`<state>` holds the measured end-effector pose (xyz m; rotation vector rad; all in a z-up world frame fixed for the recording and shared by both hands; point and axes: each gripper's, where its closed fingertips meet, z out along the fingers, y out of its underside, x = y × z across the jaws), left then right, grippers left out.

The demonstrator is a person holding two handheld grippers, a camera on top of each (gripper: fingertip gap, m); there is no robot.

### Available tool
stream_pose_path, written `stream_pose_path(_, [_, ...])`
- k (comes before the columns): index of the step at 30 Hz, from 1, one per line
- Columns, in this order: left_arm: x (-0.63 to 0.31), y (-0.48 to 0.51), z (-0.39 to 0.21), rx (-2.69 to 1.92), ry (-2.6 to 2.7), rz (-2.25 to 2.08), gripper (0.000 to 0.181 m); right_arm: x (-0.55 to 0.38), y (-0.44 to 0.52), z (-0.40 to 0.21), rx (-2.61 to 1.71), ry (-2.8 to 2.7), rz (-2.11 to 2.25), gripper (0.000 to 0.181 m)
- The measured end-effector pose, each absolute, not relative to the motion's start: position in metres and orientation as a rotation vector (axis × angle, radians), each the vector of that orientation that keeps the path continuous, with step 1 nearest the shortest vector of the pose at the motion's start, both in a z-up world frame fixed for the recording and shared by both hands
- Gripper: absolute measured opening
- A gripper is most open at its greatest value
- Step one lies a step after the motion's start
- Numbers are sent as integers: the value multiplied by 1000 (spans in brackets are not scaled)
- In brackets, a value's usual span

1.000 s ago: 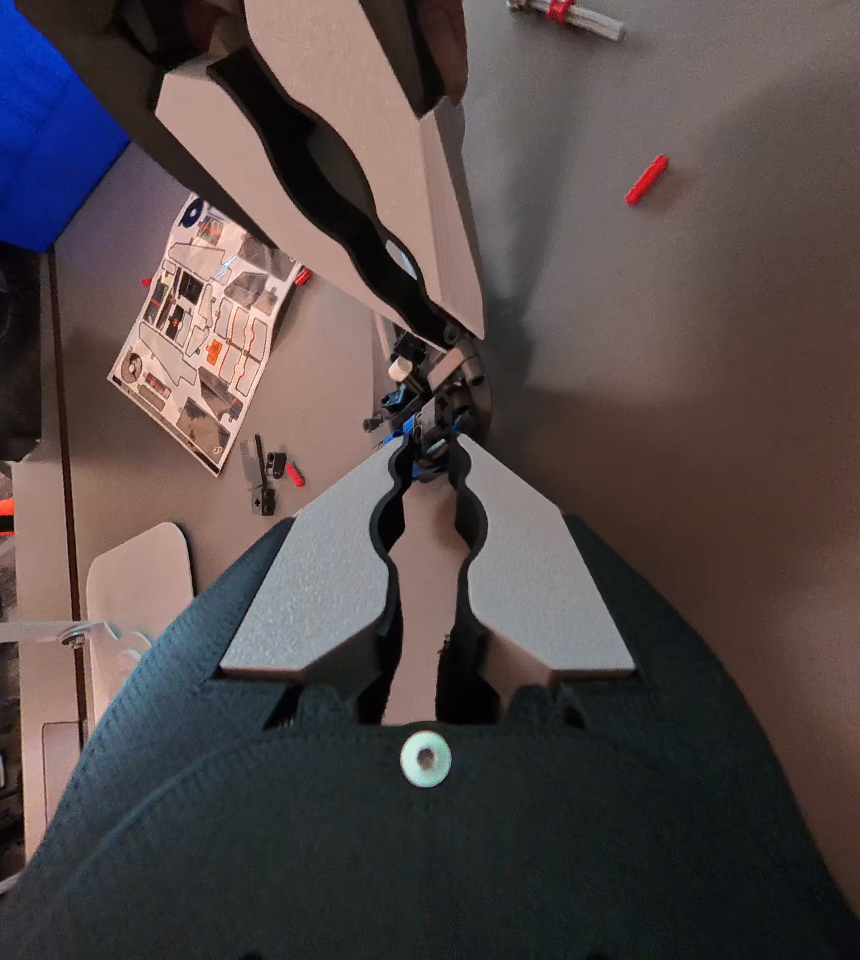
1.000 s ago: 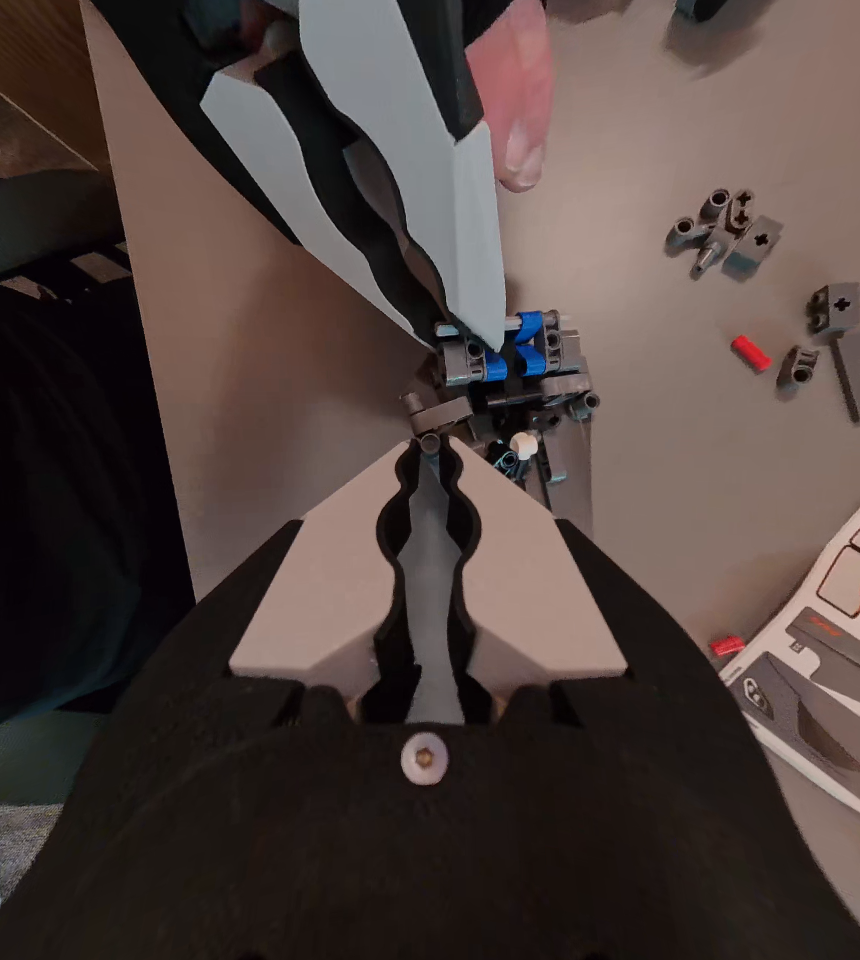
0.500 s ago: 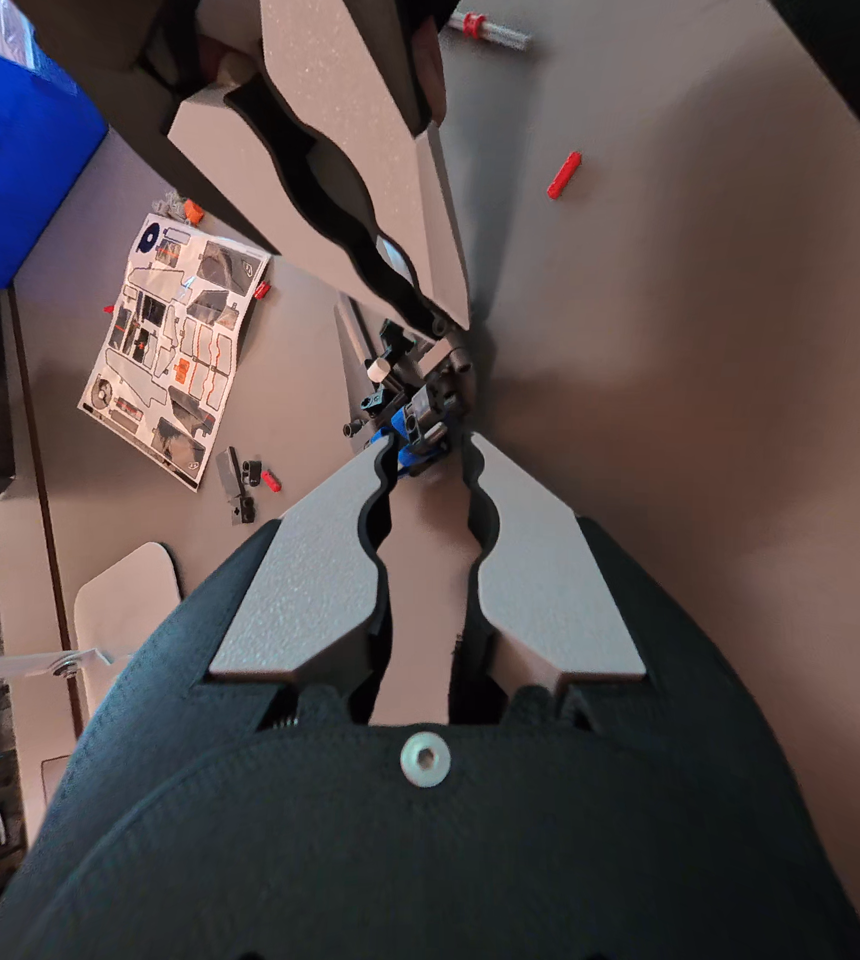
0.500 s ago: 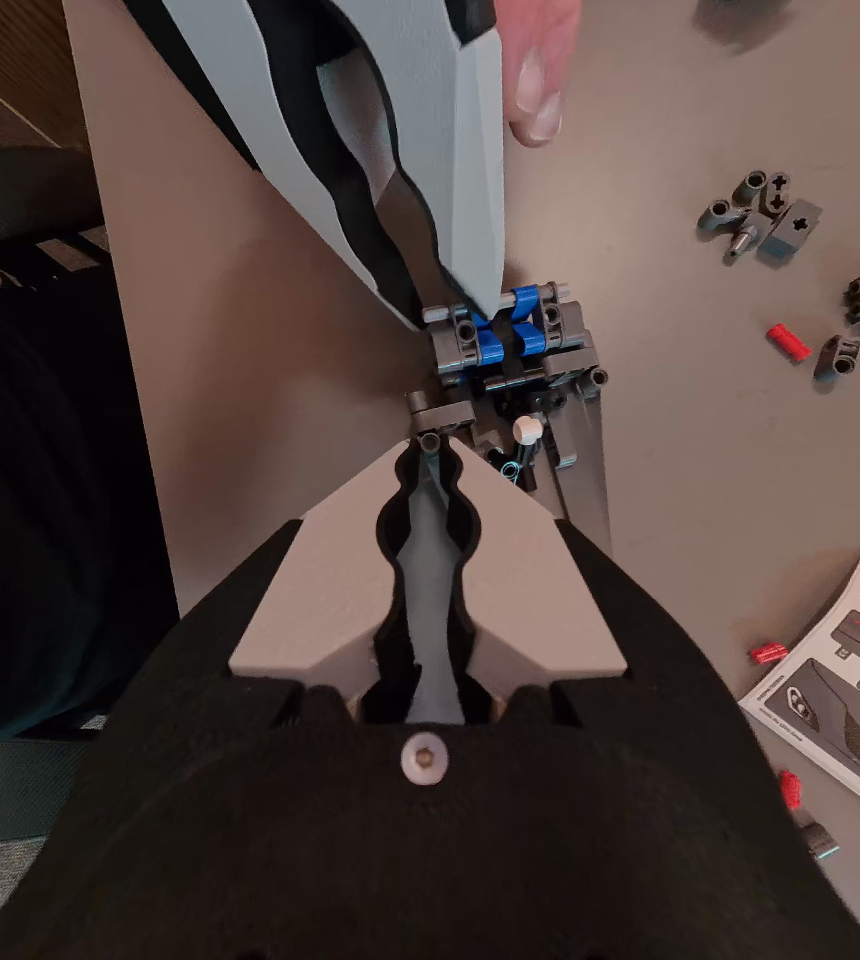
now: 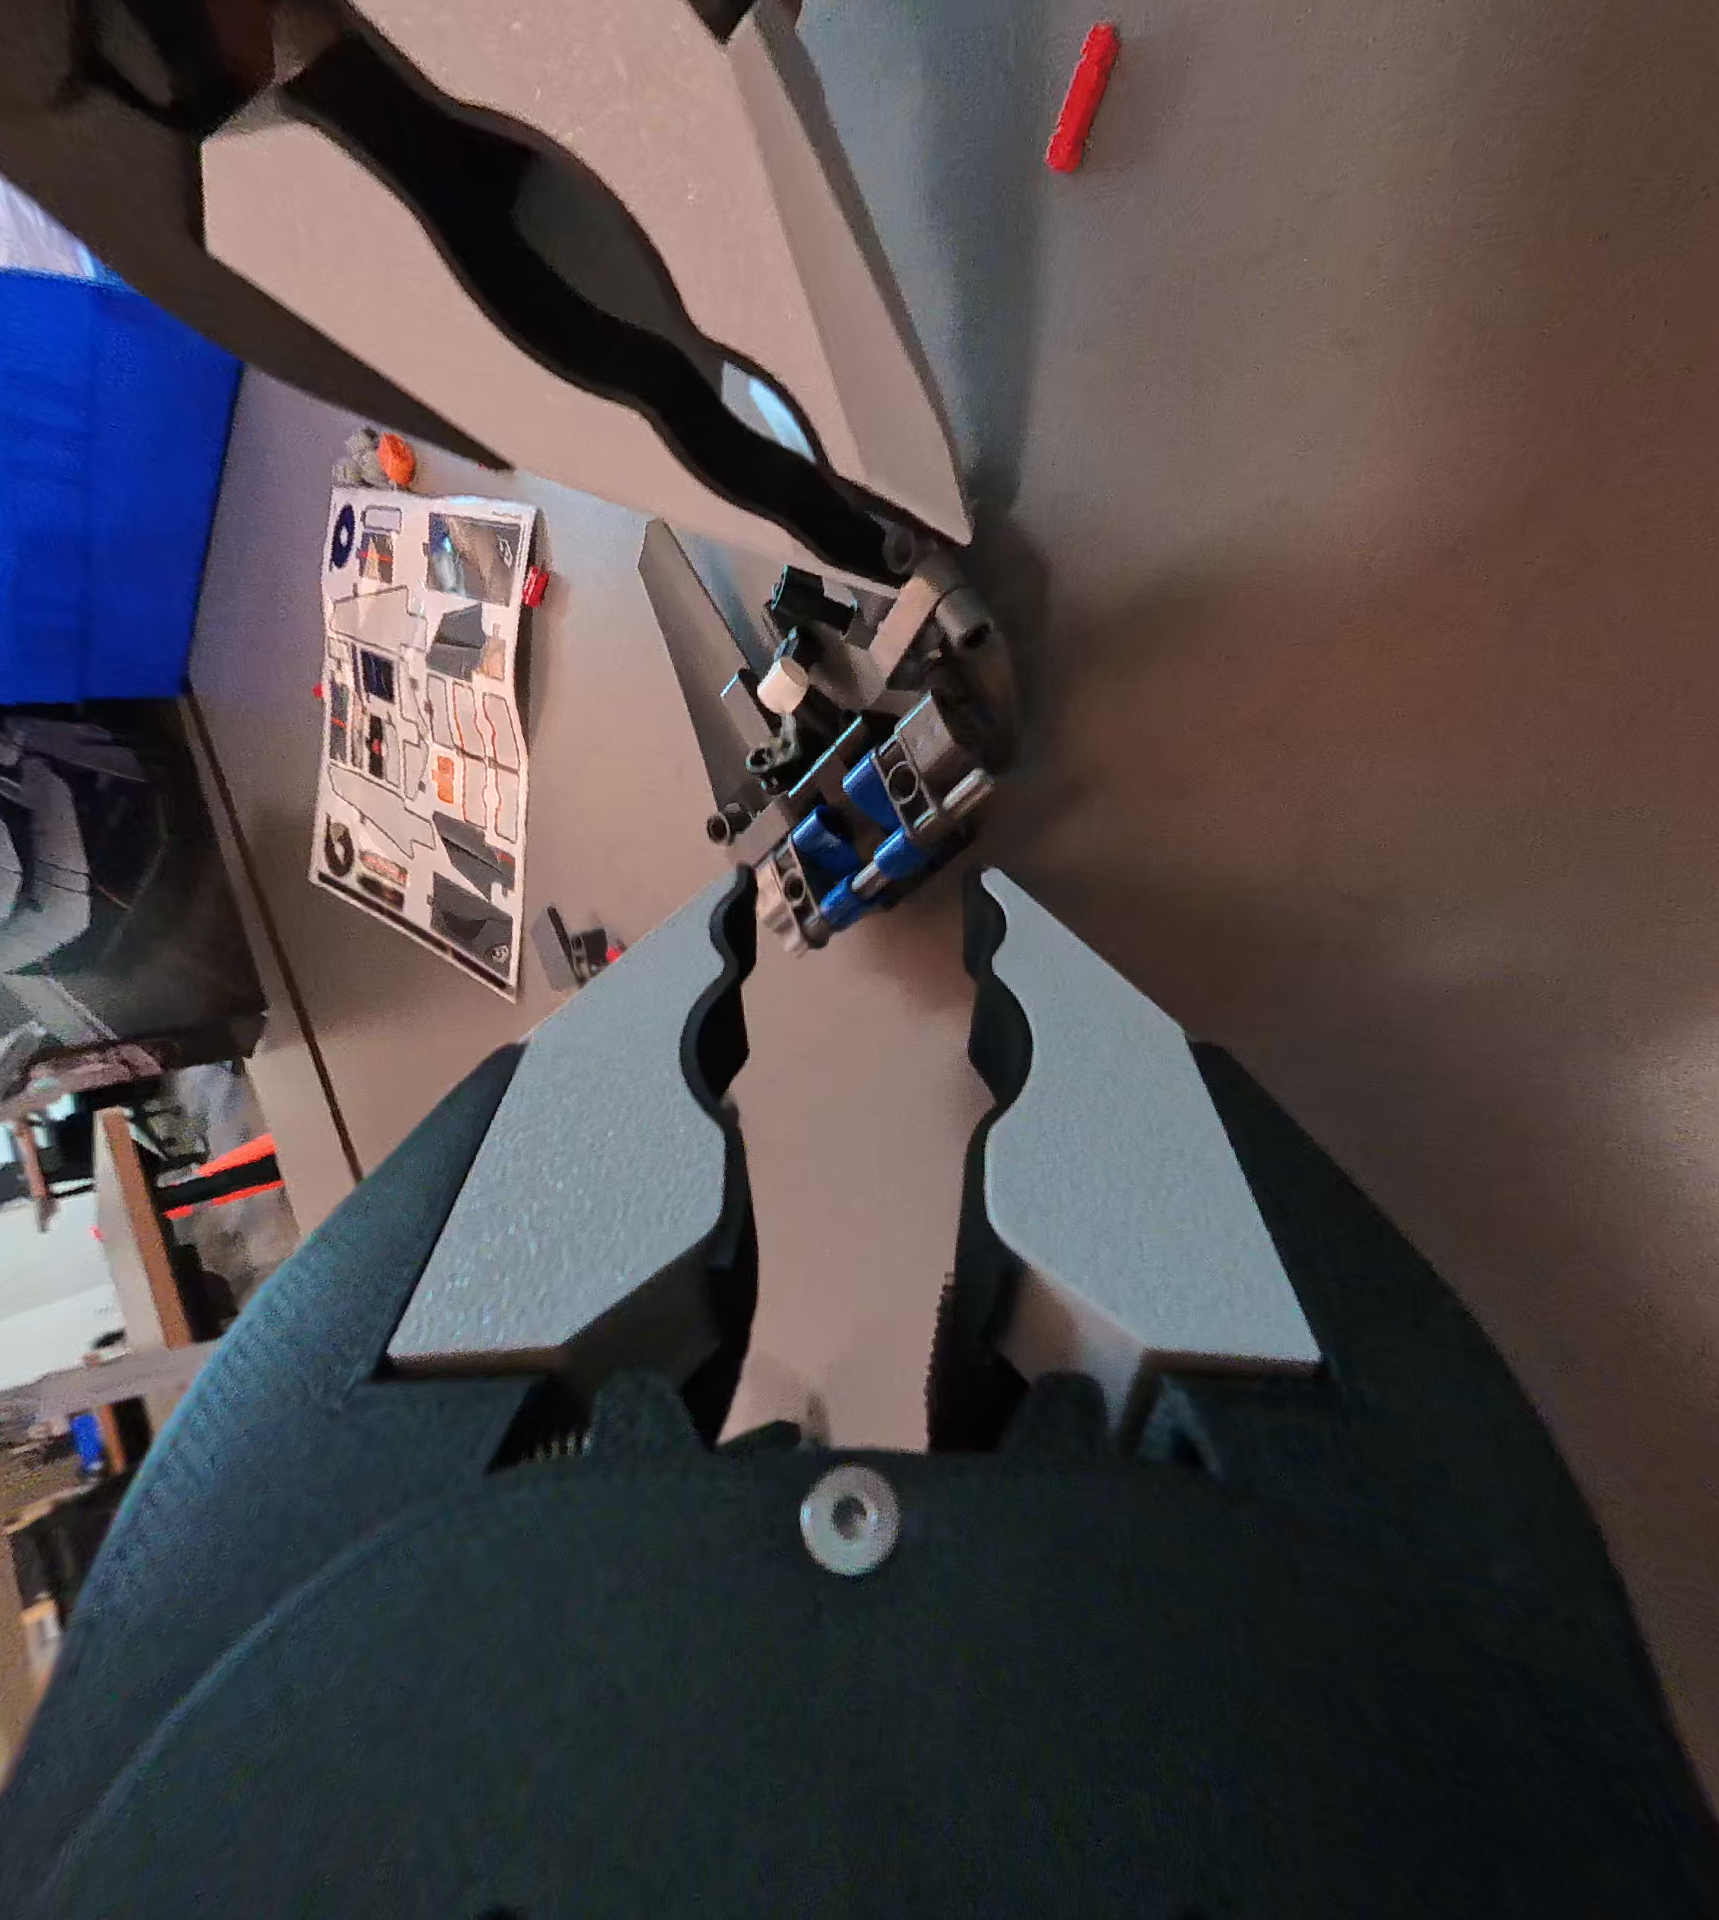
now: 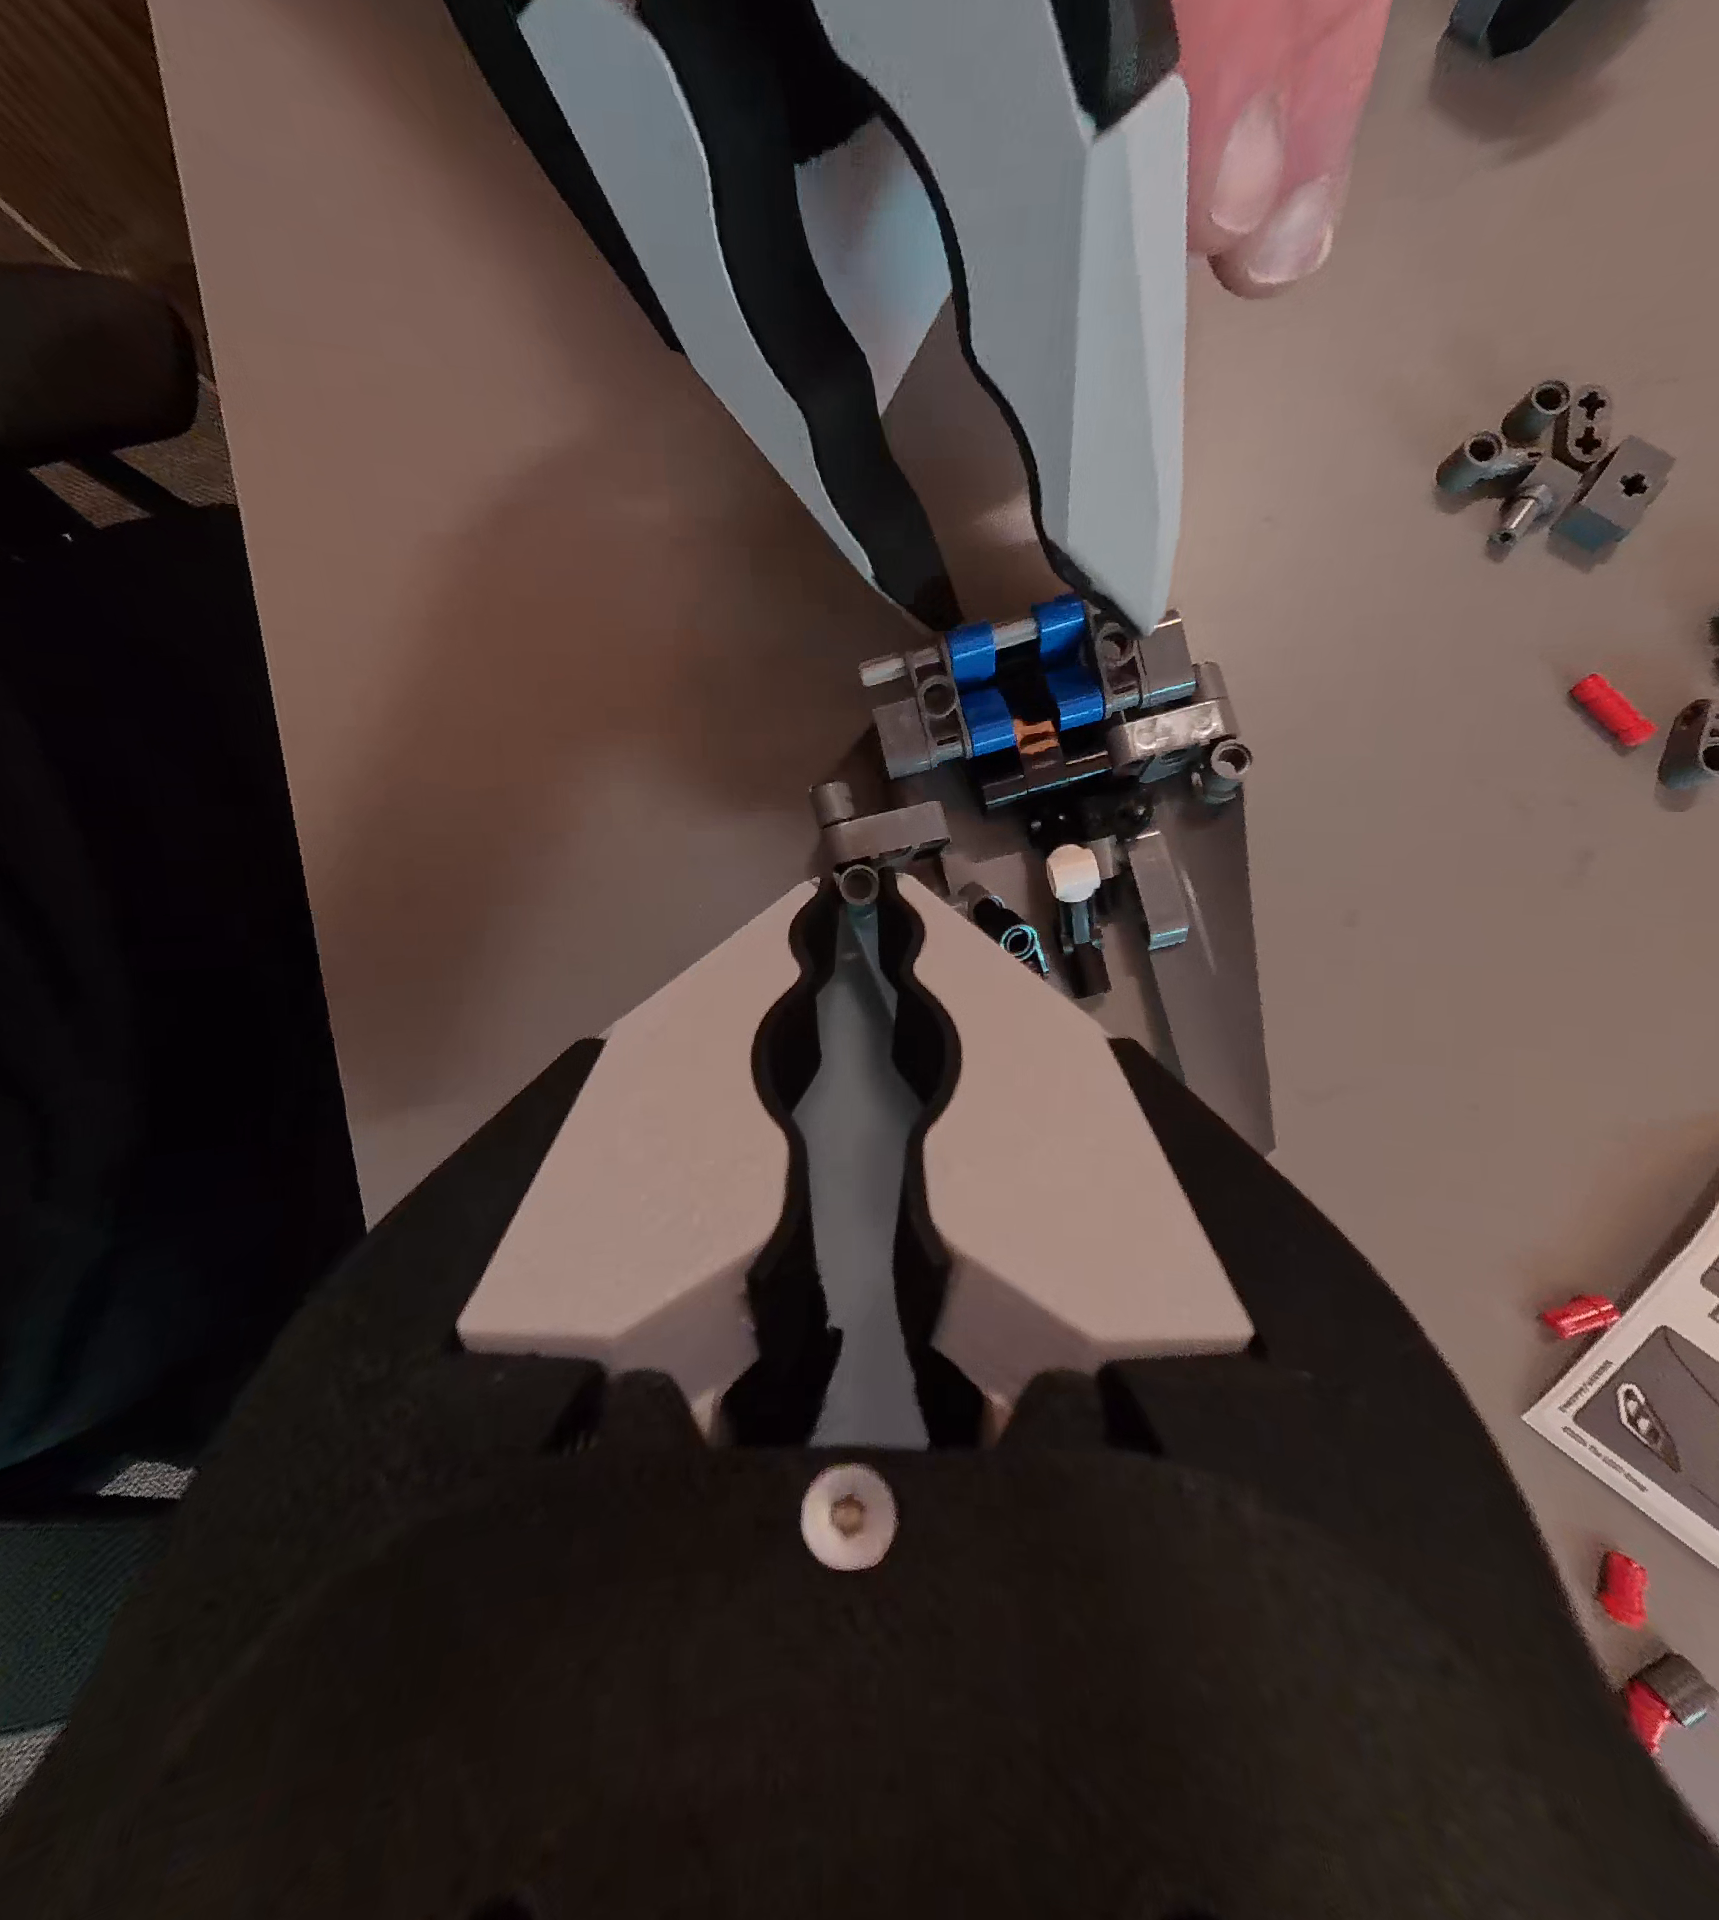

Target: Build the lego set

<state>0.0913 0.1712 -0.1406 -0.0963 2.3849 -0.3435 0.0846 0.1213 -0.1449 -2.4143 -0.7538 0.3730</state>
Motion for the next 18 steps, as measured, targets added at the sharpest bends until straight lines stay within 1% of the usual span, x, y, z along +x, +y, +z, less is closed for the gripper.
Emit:
stream_pose_path(3, [94,165,-144,-44,2370,-343,32,85,121,-145,-2411,-745,374,5])
stream_pose_path(5, [96,164,-147,-26,2361,-334,22,86,121,-145,-2410,-742,367,5])
stream_pose_path(6, [98,163,-148,-43,2359,-339,20,87,121,-145,-2410,-739,363,5])
stream_pose_path(18, [109,161,-144,-250,2420,-542,11,107,117,-145,-2394,-731,351,5])
